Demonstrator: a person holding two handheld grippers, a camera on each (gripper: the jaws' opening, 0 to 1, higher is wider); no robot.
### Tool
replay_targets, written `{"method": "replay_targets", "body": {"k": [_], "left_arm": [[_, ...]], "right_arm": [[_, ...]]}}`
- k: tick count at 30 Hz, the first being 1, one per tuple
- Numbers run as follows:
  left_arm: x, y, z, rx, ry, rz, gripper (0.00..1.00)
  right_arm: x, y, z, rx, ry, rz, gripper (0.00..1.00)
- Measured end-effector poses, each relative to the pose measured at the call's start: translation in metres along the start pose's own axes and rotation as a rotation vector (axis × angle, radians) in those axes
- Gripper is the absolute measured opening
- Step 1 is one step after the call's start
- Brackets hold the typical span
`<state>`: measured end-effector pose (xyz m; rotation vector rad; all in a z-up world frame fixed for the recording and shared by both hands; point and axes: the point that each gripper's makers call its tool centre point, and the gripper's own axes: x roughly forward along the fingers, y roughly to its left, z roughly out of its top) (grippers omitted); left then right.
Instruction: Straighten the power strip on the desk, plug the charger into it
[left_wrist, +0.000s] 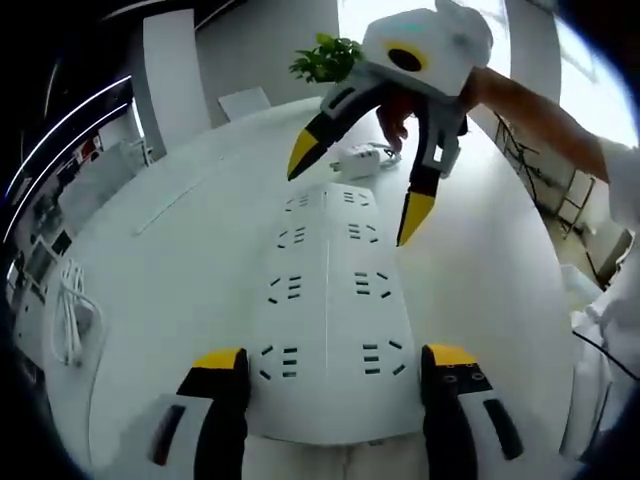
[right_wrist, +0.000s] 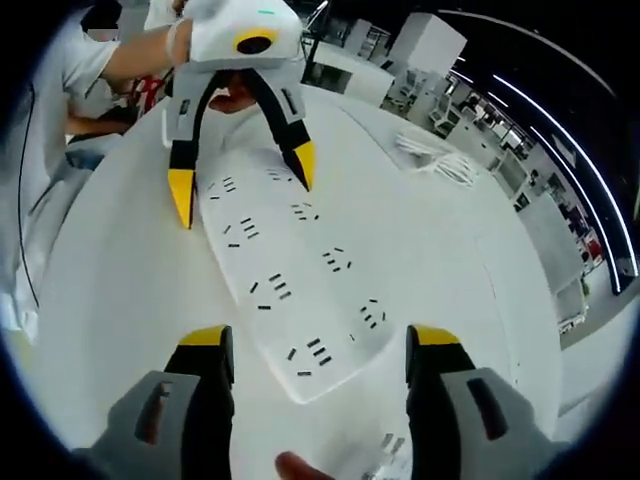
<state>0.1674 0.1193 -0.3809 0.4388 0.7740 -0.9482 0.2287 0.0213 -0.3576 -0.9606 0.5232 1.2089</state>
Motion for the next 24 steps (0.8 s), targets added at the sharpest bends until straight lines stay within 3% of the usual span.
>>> {"method": "replay_targets", "body": {"k": [15,21,24], "left_arm": [[0.001,-0.003,0.0,0.001,0.002,-0.002,0.71],[0.001,-0.003,0.0,0.003,0.003,-0.005,0.71],[0.001,-0.003,0.0,0.003,0.002,-0.005,0.71]], "right_arm": [[0.011,0.001,-0.001,-0.084,0.083,0.118,0.69],[0.018,0.003,0.003,-0.078,0.078,0.185,0.67],[0.019,0.0,0.002,-0.076,0.108,0.202,0.67]]}}
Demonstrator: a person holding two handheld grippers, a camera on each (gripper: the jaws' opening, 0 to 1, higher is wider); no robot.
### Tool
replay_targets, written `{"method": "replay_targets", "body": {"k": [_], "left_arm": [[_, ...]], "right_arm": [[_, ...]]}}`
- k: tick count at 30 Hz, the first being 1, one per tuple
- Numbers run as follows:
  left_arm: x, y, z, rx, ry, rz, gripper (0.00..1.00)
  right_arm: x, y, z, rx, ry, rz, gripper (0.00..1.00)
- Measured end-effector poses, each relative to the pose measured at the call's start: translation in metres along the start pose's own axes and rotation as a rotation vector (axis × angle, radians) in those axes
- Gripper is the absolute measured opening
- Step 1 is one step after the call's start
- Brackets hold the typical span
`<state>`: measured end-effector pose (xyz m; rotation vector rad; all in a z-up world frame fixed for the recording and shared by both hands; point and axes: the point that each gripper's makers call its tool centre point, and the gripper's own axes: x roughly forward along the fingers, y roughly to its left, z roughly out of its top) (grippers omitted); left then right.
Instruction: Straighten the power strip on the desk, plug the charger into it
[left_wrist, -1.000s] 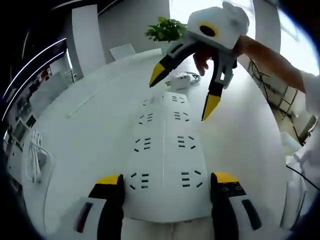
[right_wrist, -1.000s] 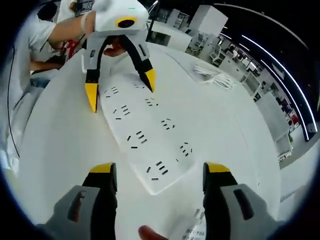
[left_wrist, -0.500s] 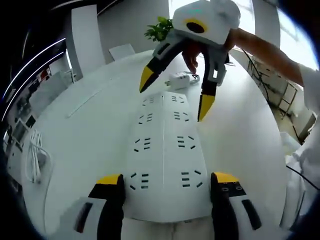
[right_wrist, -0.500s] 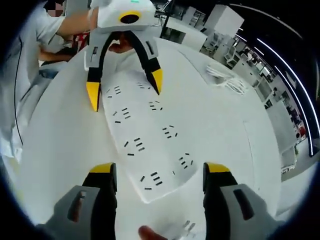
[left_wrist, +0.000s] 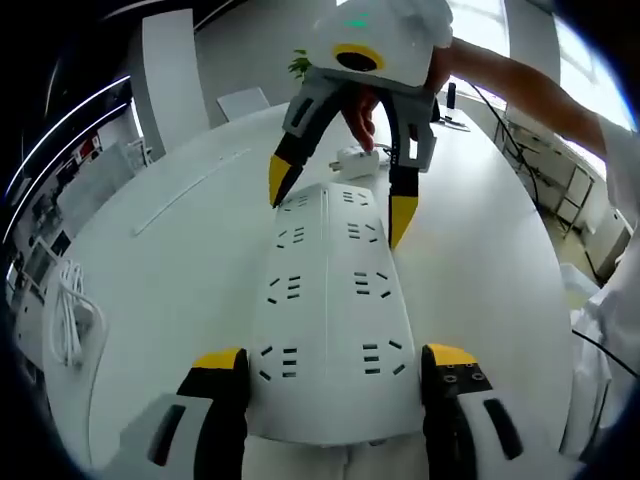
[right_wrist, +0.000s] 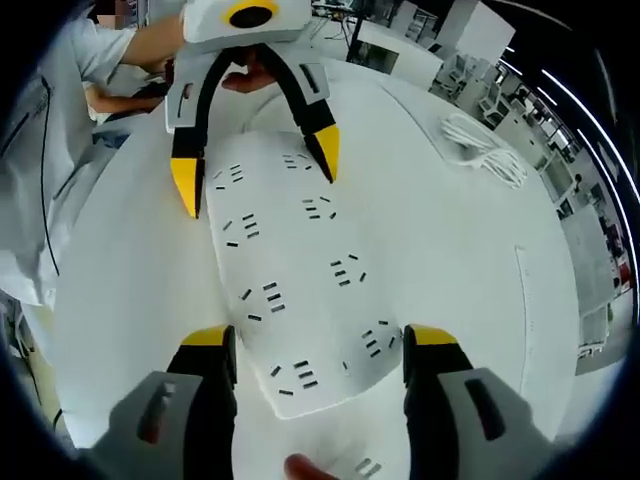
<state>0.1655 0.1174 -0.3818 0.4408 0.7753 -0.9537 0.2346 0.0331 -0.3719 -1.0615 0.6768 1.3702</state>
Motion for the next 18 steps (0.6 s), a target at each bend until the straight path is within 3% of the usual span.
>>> {"method": "replay_targets", "body": {"k": [11,18], "left_arm": [[0.0005,0.0003,-0.0006,0.002,0.0,-0.003,0.71],[0.0004,0.0003,-0.0006,0.008,-0.009,-0.009,0.72]], "right_arm": [[0.005,0.0025,-0.0002,0.0,0.038,0.069,0.68],[0.0052,0.0044,0.0003,-0.021,0.022,0.085,0.67]]}}
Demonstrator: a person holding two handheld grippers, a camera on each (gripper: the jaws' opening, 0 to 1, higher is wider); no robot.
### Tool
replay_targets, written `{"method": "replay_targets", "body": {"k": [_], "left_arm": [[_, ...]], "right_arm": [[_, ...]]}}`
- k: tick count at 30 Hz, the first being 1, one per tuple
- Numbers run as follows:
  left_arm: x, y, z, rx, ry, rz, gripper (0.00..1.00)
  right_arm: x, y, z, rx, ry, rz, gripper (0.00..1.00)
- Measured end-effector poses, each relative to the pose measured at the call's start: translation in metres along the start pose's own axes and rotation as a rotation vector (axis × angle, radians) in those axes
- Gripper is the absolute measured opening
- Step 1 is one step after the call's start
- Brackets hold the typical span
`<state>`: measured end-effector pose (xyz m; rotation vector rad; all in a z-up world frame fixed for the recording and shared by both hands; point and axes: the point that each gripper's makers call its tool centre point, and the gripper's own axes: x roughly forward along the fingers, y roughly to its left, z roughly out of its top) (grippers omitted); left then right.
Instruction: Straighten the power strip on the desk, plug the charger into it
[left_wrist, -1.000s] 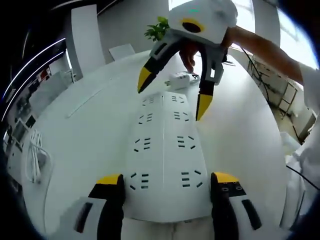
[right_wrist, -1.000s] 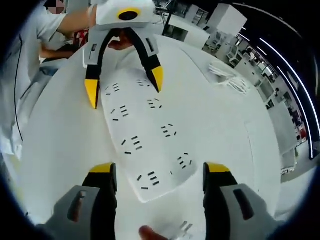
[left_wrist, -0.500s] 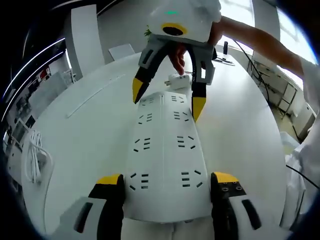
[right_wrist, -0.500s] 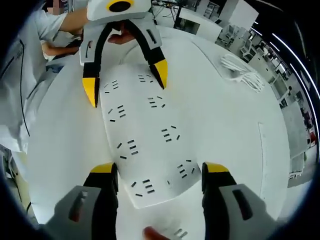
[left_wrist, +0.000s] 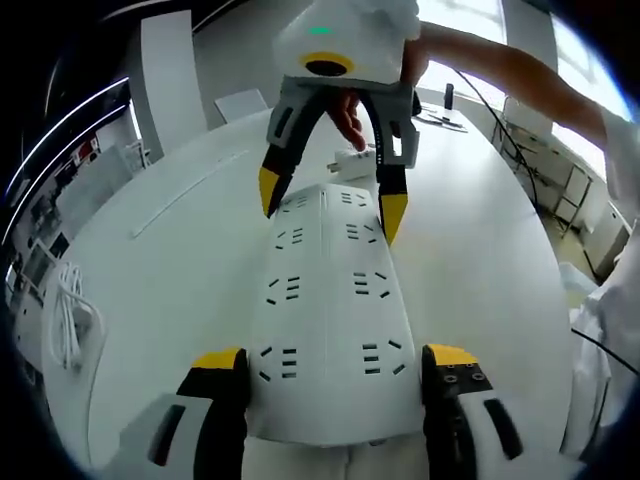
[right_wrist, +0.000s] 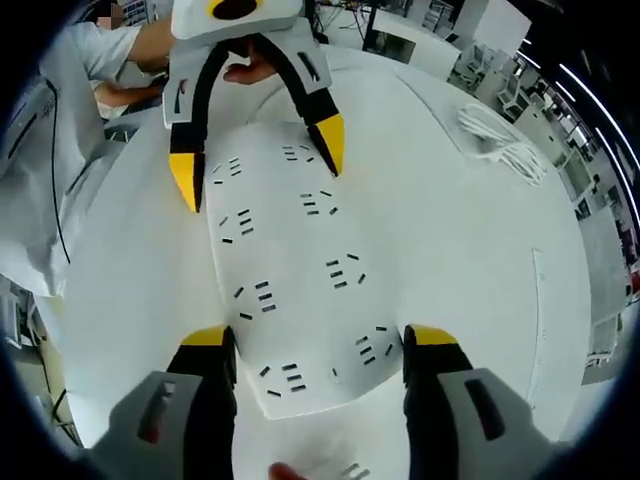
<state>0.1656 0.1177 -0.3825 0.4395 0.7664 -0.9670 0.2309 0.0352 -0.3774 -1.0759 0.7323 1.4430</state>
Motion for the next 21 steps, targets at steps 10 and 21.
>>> {"method": "replay_targets", "body": {"k": [10,21], "left_arm": [[-0.001,-0.001,0.0,0.018,-0.004,-0.017,0.72],[-0.003,-0.004,-0.001,0.075,-0.026,-0.072,0.72]], "right_arm": [[-0.001,0.002,-0.001,0.016,-0.008,-0.013,0.66],[-0.004,0.017,-0.002,0.096,-0.002,-0.051,0.66]]}}
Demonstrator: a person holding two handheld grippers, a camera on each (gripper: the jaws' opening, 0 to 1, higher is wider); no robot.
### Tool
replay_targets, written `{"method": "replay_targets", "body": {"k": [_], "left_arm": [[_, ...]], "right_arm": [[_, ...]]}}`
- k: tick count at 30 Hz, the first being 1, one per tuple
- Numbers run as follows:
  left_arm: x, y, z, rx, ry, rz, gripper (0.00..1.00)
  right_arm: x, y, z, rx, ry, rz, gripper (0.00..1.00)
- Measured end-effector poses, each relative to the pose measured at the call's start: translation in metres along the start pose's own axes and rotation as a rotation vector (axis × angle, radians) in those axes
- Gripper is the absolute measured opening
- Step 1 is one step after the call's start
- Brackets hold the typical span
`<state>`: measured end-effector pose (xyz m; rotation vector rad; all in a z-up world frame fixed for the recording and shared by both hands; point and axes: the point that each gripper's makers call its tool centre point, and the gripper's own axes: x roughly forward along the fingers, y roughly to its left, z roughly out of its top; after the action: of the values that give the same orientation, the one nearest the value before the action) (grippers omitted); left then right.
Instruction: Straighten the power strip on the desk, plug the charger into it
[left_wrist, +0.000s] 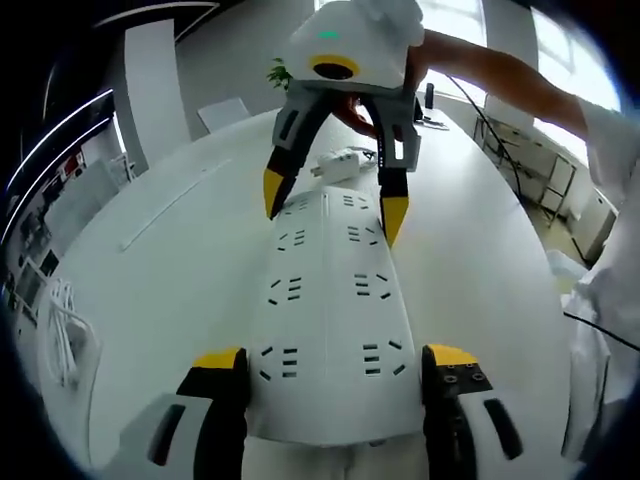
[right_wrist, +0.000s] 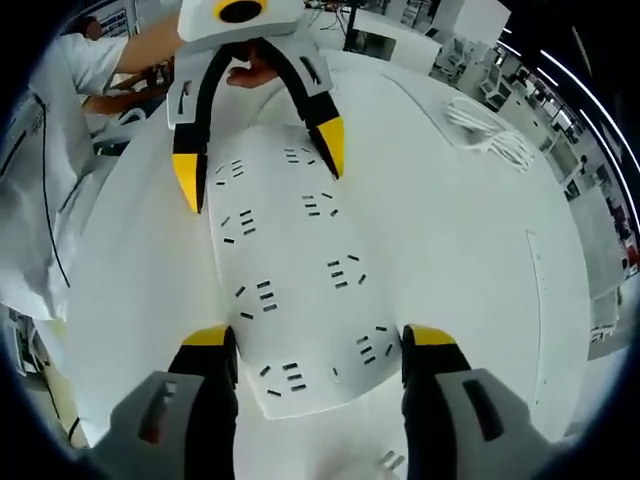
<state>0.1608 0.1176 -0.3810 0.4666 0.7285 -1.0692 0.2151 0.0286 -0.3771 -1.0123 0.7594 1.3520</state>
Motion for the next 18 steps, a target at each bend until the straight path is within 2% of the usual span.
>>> {"method": "replay_targets", "body": {"k": [18], "left_arm": [[0.0,-0.004,-0.001,0.066,0.031,-0.062,0.72]], "right_arm": [[-0.004,0.012,-0.002,0.089,-0.044,-0.05,0.66]]}}
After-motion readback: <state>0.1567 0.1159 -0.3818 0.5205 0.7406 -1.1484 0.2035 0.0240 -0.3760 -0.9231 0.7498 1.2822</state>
